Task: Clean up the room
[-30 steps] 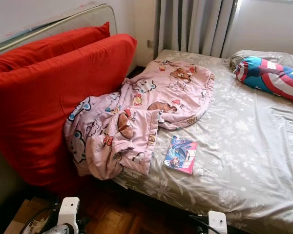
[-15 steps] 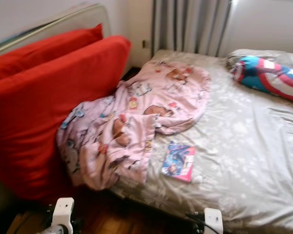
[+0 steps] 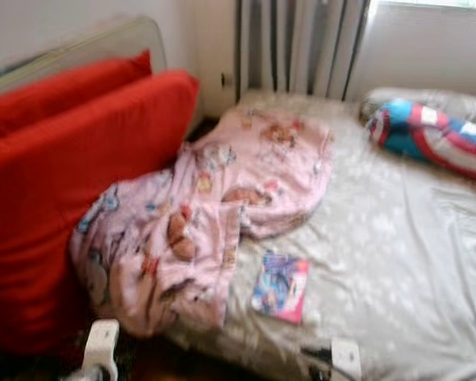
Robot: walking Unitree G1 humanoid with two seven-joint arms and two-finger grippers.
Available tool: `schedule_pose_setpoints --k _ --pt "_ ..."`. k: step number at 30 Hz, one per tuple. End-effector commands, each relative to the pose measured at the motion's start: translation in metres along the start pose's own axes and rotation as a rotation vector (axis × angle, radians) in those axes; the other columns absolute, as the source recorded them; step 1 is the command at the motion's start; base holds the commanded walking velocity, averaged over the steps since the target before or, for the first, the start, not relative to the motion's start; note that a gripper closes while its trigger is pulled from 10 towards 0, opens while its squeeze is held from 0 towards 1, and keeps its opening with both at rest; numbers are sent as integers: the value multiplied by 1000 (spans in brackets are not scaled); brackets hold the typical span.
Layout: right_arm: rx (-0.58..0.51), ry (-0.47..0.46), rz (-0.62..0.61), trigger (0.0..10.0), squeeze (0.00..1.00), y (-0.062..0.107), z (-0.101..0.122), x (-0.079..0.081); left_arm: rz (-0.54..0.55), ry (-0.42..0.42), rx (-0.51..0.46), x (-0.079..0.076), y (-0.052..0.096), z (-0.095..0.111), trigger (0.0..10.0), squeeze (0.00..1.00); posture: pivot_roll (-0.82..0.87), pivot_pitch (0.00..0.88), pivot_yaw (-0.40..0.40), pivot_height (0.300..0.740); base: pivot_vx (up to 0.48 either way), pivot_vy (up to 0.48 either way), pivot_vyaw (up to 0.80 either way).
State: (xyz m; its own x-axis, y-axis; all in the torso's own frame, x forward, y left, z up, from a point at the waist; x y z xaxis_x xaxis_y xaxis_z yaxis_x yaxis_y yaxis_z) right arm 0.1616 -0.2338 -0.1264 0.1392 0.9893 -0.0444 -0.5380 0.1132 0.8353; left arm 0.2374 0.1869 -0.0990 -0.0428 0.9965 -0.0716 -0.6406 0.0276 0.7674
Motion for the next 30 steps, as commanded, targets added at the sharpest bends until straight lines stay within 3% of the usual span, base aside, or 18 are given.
schedule_pose_setpoints --k 1,14,30 --pt "-36 1 29 10000 0 -3 14 11 45 6 22 18 4 -7 10000 0 -100 0 -18 740 274 0 563" --pt "-52 -46 25 10000 0 -3 14 11 46 -3 12 19 4 -5 10000 0 -97 0 -15 740 62 0 43" --pt "-39 -39 34 10000 0 -3 13 12 40 -4 8 18 4 -5 10000 0 -97 0 -15 740 0 0 0"
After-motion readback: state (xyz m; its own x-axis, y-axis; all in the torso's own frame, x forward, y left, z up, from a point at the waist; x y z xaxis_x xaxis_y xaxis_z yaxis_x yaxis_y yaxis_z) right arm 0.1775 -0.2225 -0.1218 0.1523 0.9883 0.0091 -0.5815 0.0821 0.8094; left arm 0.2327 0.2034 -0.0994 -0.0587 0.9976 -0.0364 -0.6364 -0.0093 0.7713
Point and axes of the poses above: a point about 5 cm out from each wrist's last joint towards the gripper, its own y axis pointing back from the gripper into the wrist, its own z axis along the axis of the wrist's last joint, x = y × z, the point moved 4 cm from there along -y, pointing out of the wrist towards the gripper, and after that the axes turned 2 degrees about y, right-handed, at the moved point
